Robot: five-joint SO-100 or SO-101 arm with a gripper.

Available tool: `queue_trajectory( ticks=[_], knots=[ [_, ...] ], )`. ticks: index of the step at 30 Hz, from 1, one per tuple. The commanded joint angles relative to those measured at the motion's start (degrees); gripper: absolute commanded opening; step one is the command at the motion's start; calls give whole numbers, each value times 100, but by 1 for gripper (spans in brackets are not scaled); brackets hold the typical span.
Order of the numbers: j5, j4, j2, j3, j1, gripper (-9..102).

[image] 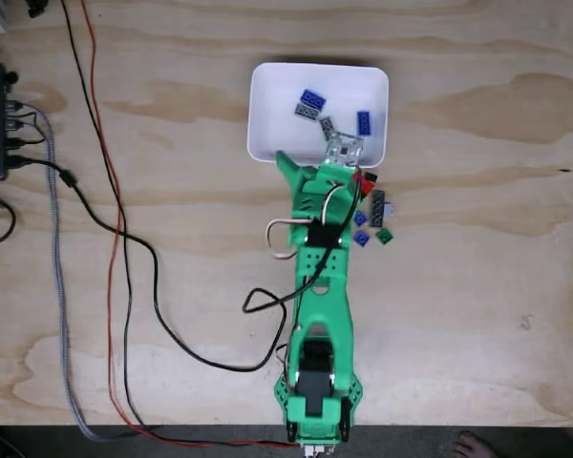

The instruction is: Put all lego bricks in the bin.

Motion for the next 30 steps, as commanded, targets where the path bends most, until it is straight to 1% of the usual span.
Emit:
queue_trajectory(
  ticks=[1,4,7,9,10,12,14,16,20,21,26,30],
  knots=[
    [237,2575,3349,809,-1143,31],
    [149,2435,3226,1846,-1178,30],
    [237,1758,2646,2505,-1310,28],
    [149,1090,2057,2689,-1116,28],
    [9,738,1775,2733,-940,28],
    [-158,325,1494,2742,-703,28],
    [-316,97,1336,2751,-580,28],
    [-527,-352,1248,2900,-448,28],
    [-826,-826,1116,3050,-281,28],
    [-914,-1063,1107,3190,-264,28],
    [-967,-1617,721,3305,-158,28],
    [-1011,-1942,387,3322,-149,25]
  ],
)
